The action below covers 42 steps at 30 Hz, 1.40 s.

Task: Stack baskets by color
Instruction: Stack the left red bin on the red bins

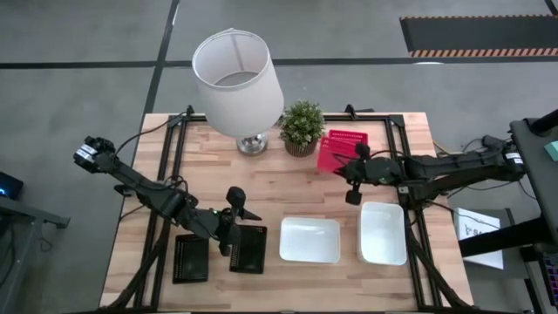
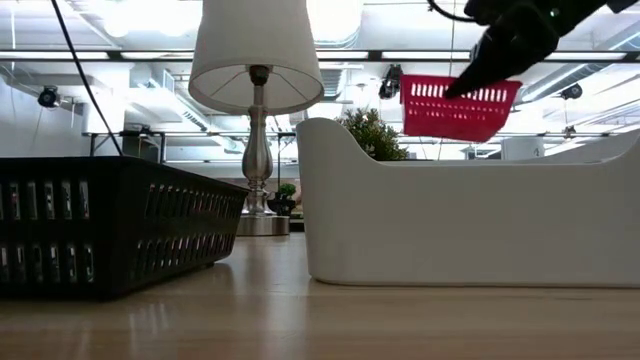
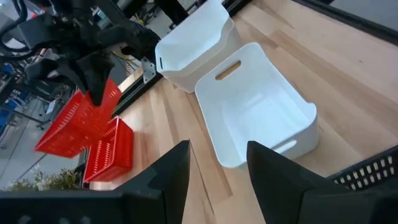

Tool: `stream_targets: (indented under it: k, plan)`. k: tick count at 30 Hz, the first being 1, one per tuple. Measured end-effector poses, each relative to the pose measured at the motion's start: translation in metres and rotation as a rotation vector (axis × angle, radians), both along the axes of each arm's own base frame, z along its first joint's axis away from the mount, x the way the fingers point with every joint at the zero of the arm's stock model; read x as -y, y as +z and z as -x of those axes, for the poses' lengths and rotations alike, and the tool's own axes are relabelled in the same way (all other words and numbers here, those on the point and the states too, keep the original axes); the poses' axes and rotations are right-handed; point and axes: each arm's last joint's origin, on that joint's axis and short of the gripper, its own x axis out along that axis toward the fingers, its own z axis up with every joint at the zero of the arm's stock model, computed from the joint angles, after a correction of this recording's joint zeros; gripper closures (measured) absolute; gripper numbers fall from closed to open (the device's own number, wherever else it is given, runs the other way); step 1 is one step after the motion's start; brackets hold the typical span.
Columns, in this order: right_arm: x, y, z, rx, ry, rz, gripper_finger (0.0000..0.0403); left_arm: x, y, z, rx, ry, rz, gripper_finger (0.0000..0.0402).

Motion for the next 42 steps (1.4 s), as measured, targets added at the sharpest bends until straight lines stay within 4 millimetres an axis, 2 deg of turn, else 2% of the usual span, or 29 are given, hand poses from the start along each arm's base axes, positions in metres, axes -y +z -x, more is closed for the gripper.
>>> stream_targets:
  k: [8,20,32,42]
  plan:
    - [0.028,-0.005,0.013,-0.105,-0.134,-0.004,0.0394,-0.01,0.001,0.013,0.103,0.089,0.012,0.0258]
    - [0.071,-0.014,0.016,-0.181,-0.05,-0.051,0.0394,-0.022,0.005,0.028,0.186,0.151,0.036,0.0258]
    - [0.101,-0.016,0.029,-0.18,-0.015,-0.069,0.0394,-0.022,0.005,0.029,0.182,0.156,0.031,0.0258]
    - [0.119,-0.034,0.028,-0.234,-0.091,-0.107,0.0394,-0.022,0.005,0.029,0.182,0.157,0.03,0.0258]
